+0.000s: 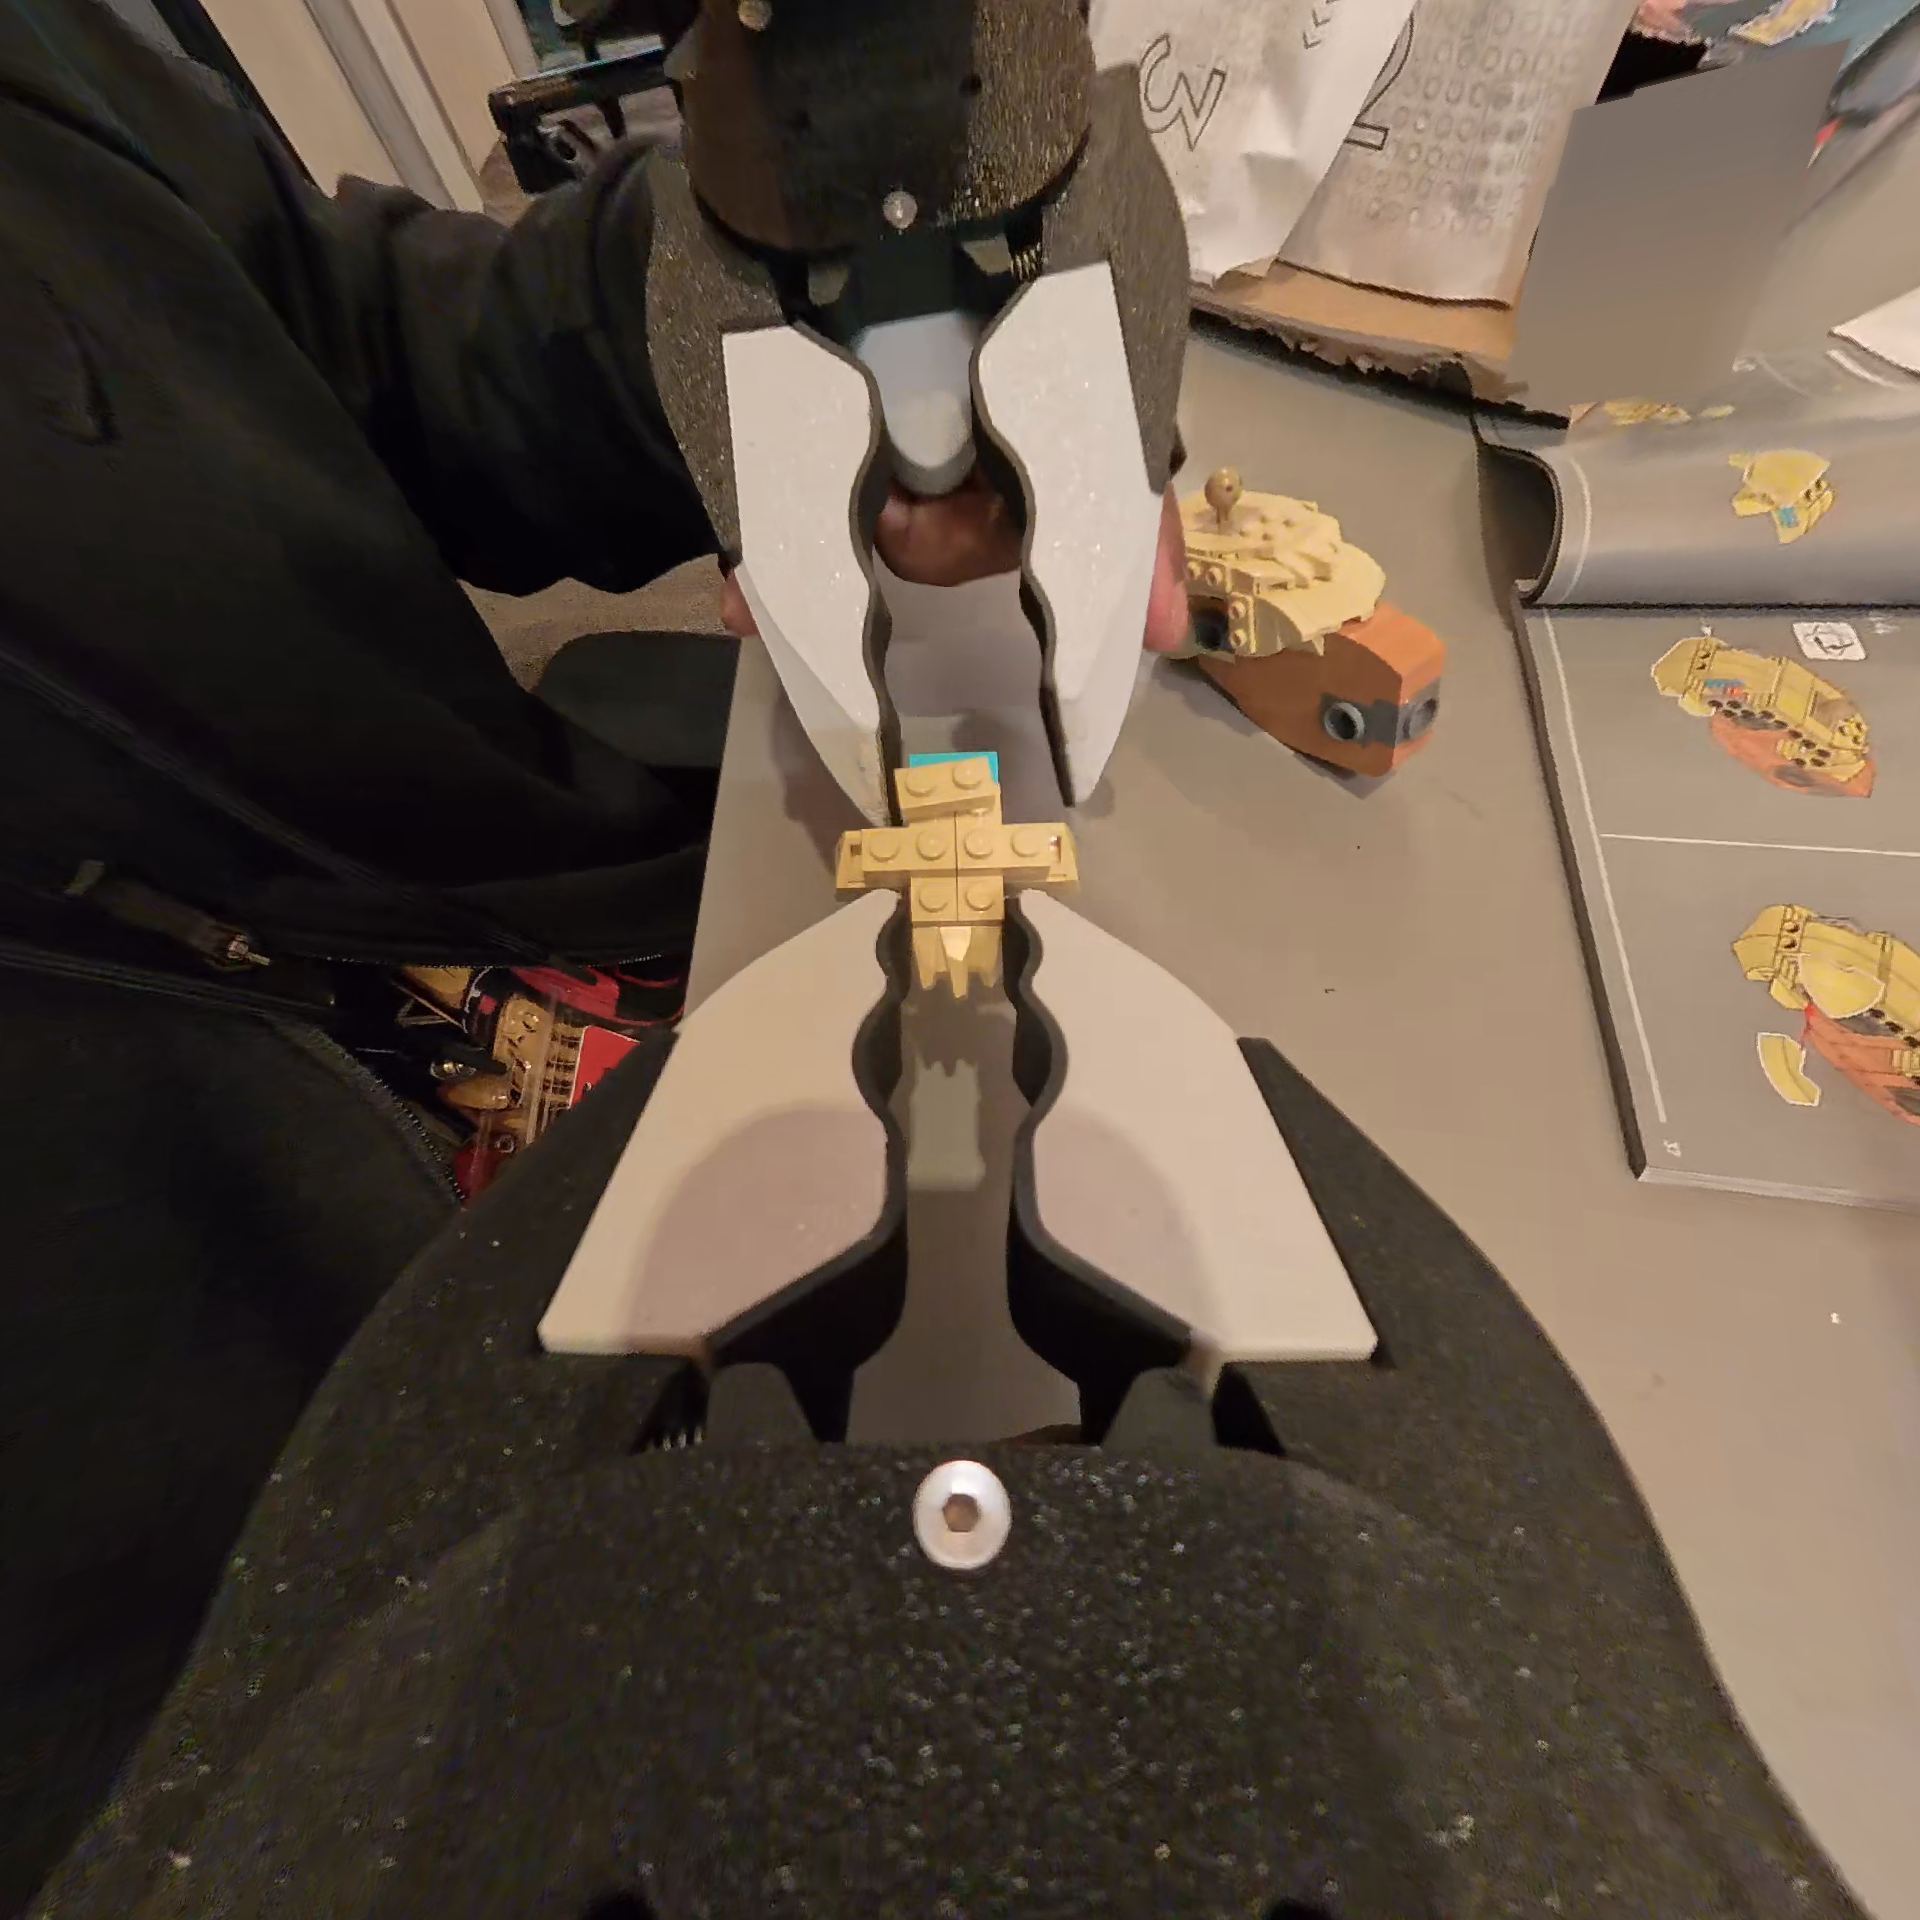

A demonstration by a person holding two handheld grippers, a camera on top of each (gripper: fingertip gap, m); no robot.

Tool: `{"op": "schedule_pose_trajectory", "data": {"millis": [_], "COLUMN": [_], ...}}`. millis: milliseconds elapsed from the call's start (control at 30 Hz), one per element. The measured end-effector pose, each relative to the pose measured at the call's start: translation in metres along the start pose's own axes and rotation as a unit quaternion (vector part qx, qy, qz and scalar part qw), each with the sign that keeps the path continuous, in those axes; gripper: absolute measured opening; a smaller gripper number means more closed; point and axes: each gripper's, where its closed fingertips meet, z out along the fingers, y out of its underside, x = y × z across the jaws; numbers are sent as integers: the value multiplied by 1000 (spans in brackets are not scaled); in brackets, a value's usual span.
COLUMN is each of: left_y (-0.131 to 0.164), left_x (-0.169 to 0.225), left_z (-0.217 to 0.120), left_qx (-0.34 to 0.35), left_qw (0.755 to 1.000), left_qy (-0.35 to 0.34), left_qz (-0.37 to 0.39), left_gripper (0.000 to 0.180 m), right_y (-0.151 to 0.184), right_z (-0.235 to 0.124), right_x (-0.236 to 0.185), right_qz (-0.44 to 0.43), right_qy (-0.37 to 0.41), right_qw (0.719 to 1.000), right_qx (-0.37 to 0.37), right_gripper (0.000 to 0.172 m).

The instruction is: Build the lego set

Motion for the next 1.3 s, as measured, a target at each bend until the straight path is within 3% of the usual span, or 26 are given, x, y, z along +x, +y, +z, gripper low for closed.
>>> {"op": "schedule_pose_trajectory", "data": {"millis": [300,700,833,933,1133,1300], "left_y": [-7,-12,-15,-16,-13,-5], "left_x": [8,9,5,0,-10,-12], "left_z": [0,-5,-8,-10,-10,-7], "left_qx": [51,123,138,138,111,68], "left_qw": [999,991,988,988,990,995], "left_qy": [6,27,25,12,-18,-23], "left_qz": [12,-46,-63,-73,-87,-76], "left_gripper": [17,16,16,16,16,16], "right_y": [-1,-8,0,5,-3,-19], "right_z": [1,1,2,0,-7,-11], "right_x": [-4,-4,-2,3,11,2], "right_qz": [0,-40,-93,-139,-207,-268], "right_qy": [-10,16,54,99,168,132], "right_qw": [1000,999,994,985,963,952], "right_qx": [-17,-13,-26,-17,39,67], "right_gripper": [16,18,30,38,37,44]}}
